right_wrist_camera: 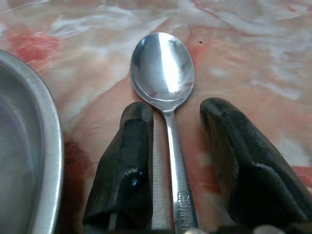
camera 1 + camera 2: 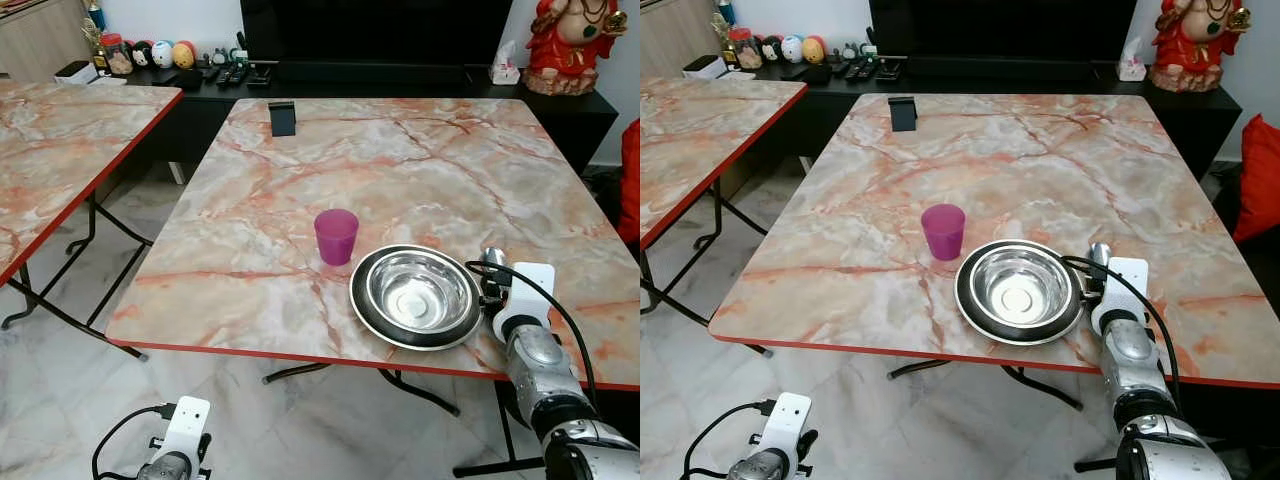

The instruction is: Setting the table

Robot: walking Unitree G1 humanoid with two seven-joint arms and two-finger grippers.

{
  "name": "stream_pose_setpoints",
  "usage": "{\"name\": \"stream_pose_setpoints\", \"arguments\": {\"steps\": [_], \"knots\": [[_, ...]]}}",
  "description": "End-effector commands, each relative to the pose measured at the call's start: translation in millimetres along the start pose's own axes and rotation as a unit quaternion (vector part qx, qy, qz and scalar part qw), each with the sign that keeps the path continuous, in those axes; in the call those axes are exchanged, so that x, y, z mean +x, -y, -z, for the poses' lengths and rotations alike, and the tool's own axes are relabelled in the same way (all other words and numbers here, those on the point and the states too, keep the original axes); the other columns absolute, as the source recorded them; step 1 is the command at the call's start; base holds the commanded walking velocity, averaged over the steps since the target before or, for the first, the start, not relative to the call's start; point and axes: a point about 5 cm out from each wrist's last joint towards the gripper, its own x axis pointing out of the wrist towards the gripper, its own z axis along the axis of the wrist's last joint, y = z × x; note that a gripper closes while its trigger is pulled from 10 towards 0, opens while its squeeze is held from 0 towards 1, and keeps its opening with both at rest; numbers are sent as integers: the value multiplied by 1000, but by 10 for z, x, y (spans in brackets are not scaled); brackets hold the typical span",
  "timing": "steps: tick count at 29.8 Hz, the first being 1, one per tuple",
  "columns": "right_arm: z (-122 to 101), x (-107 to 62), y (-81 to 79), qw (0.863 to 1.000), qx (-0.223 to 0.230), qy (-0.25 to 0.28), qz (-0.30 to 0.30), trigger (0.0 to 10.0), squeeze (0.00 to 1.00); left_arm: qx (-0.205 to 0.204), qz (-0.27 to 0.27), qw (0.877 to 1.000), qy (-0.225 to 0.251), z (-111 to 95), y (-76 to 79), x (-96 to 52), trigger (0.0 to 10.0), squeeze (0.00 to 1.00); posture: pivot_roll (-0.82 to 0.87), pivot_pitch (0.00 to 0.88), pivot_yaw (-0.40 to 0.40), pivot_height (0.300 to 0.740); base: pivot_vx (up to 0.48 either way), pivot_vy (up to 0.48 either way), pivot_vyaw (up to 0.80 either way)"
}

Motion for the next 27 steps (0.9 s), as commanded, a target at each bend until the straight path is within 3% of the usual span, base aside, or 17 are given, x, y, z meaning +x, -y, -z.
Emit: {"name": "stream_pose_setpoints", "arguments": {"steps": [1, 27], "knots": [[42, -21, -12, 1000, 3, 1, 4, 10000, 0, 16, 1, 1000, -2, 25, -36, -8, 10000, 0, 61, 8, 48, 740, 0, 0, 0], [-105, -44, 6, 996, 25, 77, 28, 10000, 0, 18, 5, 1000, 1, 11, -5, -4, 10000, 0, 55, 1, 47, 740, 0, 0, 0]]}}
